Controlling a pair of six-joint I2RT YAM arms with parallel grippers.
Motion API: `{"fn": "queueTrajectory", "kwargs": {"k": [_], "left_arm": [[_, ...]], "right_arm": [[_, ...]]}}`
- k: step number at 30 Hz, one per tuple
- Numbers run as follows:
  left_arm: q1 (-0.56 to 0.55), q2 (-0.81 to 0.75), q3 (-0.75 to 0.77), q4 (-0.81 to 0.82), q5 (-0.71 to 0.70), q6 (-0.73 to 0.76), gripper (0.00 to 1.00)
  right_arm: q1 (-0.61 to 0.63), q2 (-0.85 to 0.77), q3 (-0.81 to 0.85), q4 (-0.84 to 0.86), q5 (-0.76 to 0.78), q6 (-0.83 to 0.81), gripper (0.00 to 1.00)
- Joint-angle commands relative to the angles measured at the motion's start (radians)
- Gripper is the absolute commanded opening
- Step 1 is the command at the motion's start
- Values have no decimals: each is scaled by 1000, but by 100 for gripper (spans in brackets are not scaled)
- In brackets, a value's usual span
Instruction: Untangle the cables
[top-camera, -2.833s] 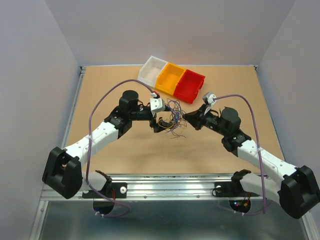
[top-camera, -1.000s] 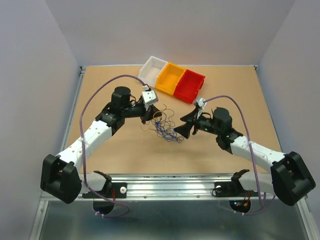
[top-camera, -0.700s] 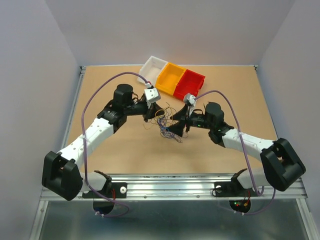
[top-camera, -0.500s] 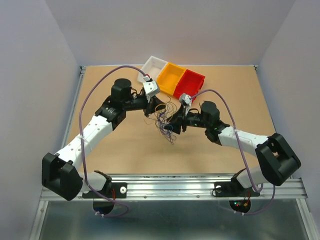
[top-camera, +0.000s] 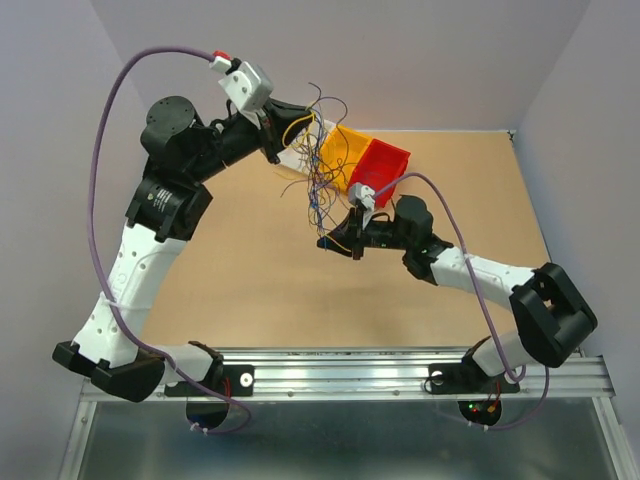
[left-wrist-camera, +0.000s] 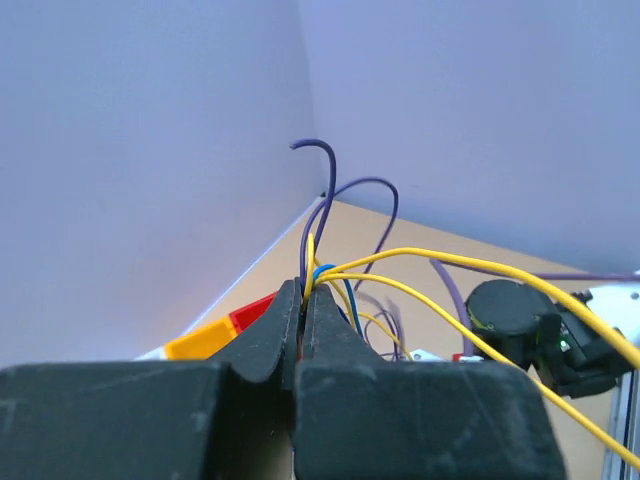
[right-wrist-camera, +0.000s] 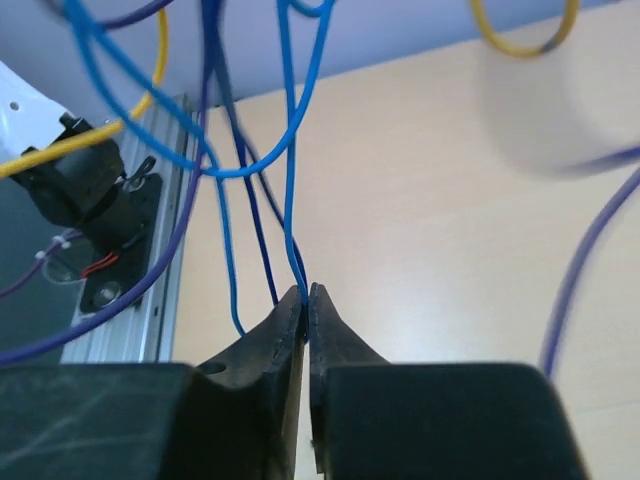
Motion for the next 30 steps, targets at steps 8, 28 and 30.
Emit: {"fn": "queueTrajectory", "kwargs": {"k": [8,28,30], "left_arm": [[11,-83,191,99,-677,79,0],[13,-284,-335,283,-992,343,43],[13,-296,-382,335,-1047,401,47]], "right_arm": [[10,-139,-19,-371,388,-51,1],[9,-464,-75,-767,1656,337,18],[9,-519,-87,-787,1733,363,18]]}}
